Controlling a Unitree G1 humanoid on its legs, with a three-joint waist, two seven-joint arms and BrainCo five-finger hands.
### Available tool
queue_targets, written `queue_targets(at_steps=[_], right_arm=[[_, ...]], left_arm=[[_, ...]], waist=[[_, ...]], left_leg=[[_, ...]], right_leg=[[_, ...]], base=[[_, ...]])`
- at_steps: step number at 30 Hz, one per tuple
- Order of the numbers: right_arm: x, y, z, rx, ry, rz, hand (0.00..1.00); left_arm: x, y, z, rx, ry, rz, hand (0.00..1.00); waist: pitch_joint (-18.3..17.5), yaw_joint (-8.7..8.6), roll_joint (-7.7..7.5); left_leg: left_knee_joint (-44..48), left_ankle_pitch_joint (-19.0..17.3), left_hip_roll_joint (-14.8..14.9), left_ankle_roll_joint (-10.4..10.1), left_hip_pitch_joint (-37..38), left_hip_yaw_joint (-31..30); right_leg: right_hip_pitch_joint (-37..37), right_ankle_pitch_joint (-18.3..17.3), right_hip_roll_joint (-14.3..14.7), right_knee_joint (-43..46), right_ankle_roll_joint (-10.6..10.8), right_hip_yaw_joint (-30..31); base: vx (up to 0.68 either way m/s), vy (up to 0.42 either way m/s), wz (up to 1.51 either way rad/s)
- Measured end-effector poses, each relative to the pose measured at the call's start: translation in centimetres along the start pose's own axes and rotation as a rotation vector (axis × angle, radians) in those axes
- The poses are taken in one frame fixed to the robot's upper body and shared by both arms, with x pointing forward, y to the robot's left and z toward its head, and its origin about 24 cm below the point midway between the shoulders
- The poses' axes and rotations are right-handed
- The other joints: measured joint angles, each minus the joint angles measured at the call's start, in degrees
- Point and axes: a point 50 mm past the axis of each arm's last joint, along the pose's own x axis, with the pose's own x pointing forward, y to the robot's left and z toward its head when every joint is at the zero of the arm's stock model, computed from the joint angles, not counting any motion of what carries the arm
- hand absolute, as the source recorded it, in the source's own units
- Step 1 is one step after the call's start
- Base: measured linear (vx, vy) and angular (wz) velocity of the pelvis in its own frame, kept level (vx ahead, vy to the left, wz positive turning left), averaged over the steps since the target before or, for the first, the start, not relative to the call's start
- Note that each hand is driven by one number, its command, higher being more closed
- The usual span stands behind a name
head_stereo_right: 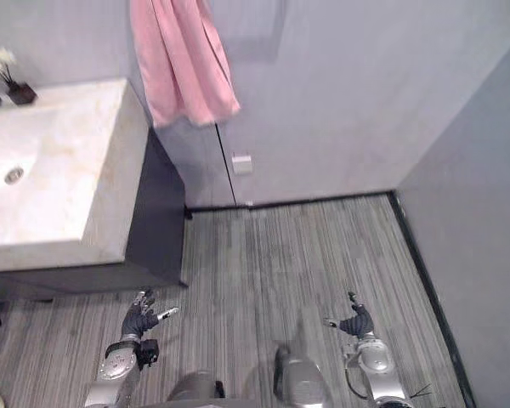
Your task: Organize washtable
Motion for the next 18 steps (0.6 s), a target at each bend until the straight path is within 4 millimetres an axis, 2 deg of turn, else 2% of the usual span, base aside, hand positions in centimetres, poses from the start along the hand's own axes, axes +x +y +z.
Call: queue_targets(at_steps=[2, 3, 4, 5, 6, 7, 8, 9, 10, 11, 12, 13, 14, 16, 17, 18], right_arm=[[0.1, 0.1, 0.2, 0.02, -0.005, -0.009, 0.0], [0.1, -0.1, 0.0, 0.031, 0.005, -0.023, 0.0], [0.0, -0.4, -0.4, 0.039, 0.023, -0.036, 0.0], [-0.2, -1.0, -1.1, 0.033, 0.05, -0.064, 0.0], [-0.2, -1.0, -1.4, 0.033, 0.069, -0.067, 0.0], [-0.2, -0.3, -1.9, 0.039, 0.098, -0.053, 0.0], [-0.2, -0.4, -1.9, 0.04, 0.1, -0.055, 0.0], [-0.2, -0.4, -2.0, 0.039, 0.105, -0.055, 0.0], [-0.3, -0.2, -2.1, 0.042, 0.11, -0.051, 0.0], [-0.4, 0.3, -2.3, 0.049, 0.121, -0.04, 0.0], [-0.5, 0.5, -2.4, 0.054, 0.126, -0.035, 0.0], [-0.6, 0.9, -2.7, 0.055, 0.139, -0.027, 0.0], [-0.8, 1.2, -2.9, 0.041, 0.143, -0.01, 0.0], [-0.7, 1.7, -2.7, 0.03, 0.135, 0.009, 0.0], [-0.7, 1.7, -2.7, 0.03, 0.136, 0.011, 0.0], [-0.6, 1.7, -2.5, 0.03, 0.13, 0.012, 0.0]], left_arm=[[0.1, -0.1, 0.2, -0.001, -0.005, 0.001, 0.0], [0.1, -0.4, 0.1, -0.011, -0.001, -0.001, 0.0], [0.0, -0.6, -0.1, -0.017, 0.004, -0.003, 0.0], [-0.1, -0.9, -0.2, -0.026, 0.009, -0.004, 0.0], [-0.1, -0.6, -0.3, -0.023, 0.012, 0.008, 0.0], [0.1, -0.3, -0.4, -0.017, 0.023, 0.028, 0.0], [0.2, -0.3, -0.3, -0.021, 0.019, 0.034, 0.0], [0.2, -0.6, -0.3, -0.023, 0.02, 0.025, 0.0], [0.2, -0.7, -0.4, -0.021, 0.028, 0.024, 0.0], [0.2, -0.7, -0.7, -0.013, 0.041, 0.012, 0.0], [0.1, -0.7, -0.8, -0.008, 0.046, 0.008, 0.0], [0.1, -0.9, -1.0, 0.002, 0.057, 0.0, 0.0], [0.0, -0.9, -1.2, 0.006, 0.063, 0.001, 0.0], [0.2, -0.7, -1.0, 0.013, 0.059, 0.008, 0.0], [0.3, -0.6, -0.9, 0.015, 0.057, 0.012, 0.0], [0.6, -0.7, -0.4, 0.016, 0.043, 0.016, 0.0]], waist=[[0.36, 0.35, -0.16], [0.95, 0.35, -0.41], [0.9, 0.59, -0.37], [0.16, 1.34, 1.53], [-0.1, 1.85, 1.82], [-0.36, 1.62, -0.09], [-0.49, 1.5, -0.45], [-0.71, 1.56, -0.65], [-0.62, 1.5, -1.15], [-0.29, 1.39, -1.87], [-0.23, 1.24, -2.13], [-0.27, 1.04, -2.24], [-0.38, 0.65, -2.4], [-0.52, -0.36, -2.63], [-0.51, -0.78, -2.61], [-0.41, -1.6, -2.44]], left_leg=[[-8.81, -1.51, -2.2, -0.24, -4.88, 0.32], [-18.66, -1.21, -4.42, -0.58, -6.0, 0.82], [-28.88, 0.28, -5.94, -2.18, -5.93, 0.82], [-43.06, 8.5, -7.02, -1.89, -5.58, -0.03], [-42.11, 14.22, -6.95, 1.03, -5.4, -0.44], [-40.12, 11.44, -8.94, 2.73, -5.68, 0.24], [-39.67, 10.22, -9.63, 2.99, -5.77, 0.36], [-39.63, 8.76, -10.34, 3.76, -5.01, 1.0], [-40.55, 7.5, -10.94, 3.79, -3.07, 1.6], [-42.56, 6.24, -12.13, 4.26, 1.03, 1.75], [-43.46, 5.73, -12.58, 4.29, 3.24, 1.68], [-44.52, 4.76, -12.84, 4.91, 7.19, 1.52], [-45.87, 3.77, -12.84, 5.27, 11.27, 1.46], [-47.3, 3.4, -12.7, 5.4, 14.55, 0.26], [-47.69, 3.4, -12.45, 5.4, 15.25, -0.2], [-48.11, 3.41, -11.8, 5.36, 16.19, -1.09]], right_leg=[[3.58, -1.28, -1.22, -2.95, 1.48, 0.3], [5.82, -1.85, -2.12, -3.86, 1.73, 0.25], [7.34, -2.71, -2.92, -4.52, 2.57, 0.33], [8.96, -4.88, -1.98, -5.07, 4.12, 1.49], [9.67, -6.46, -2.0, -4.88, 4.94, 2.47], [9.98, -7.21, -4.07, -3.88, 5.59, 3.05], [9.23, -7.22, -4.81, -2.1, 5.61, 3.31], [6.69, -7.21, -5.75, 4.65, 5.65, 4.62], [3.92, -6.81, -6.71, 12.38, 6.81, 5.58], [0.03, -4.24, -8.16, 23.97, 11.84, 6.19], [-1.77, -2.77, -8.7, 29.68, 14.26, 6.47], [-4.98, -3.72, -9.26, 38.59, 13.83, 6.07], [-8.34, -5.58, -9.67, 43.21, 11.36, 3.89], [-12.26, -7.48, -9.22, 41.21, 8.73, 1.75], [-13.6, -7.8, -8.68, 38.91, 8.28, 1.43], [-16.2, -7.97, -7.32, 32.6, 8.05, 1.55]], base=[[0.48, 0.053, -0.11], [0.35, 0.077, -0.02], [0.54, 0.172, -0.16], [0.46, 0.178, -0.38], [0.54, 0.217, -0.29], [0.36, 0.142, -0.09], [0.46, 0.175, 0.1], [0.47, 0.199, -0.05], [0.47, 0.208, -0.16], [0.47, 0.205, -0.17], [0.48, 0.168, -0.04], [0.57, 0.168, 0.06], [0.46, 0.105, 0.12], [0.38, 0.029, 0.31], [0.38, -0.037, 0.51], [0.35, -0.078, 0.53]])
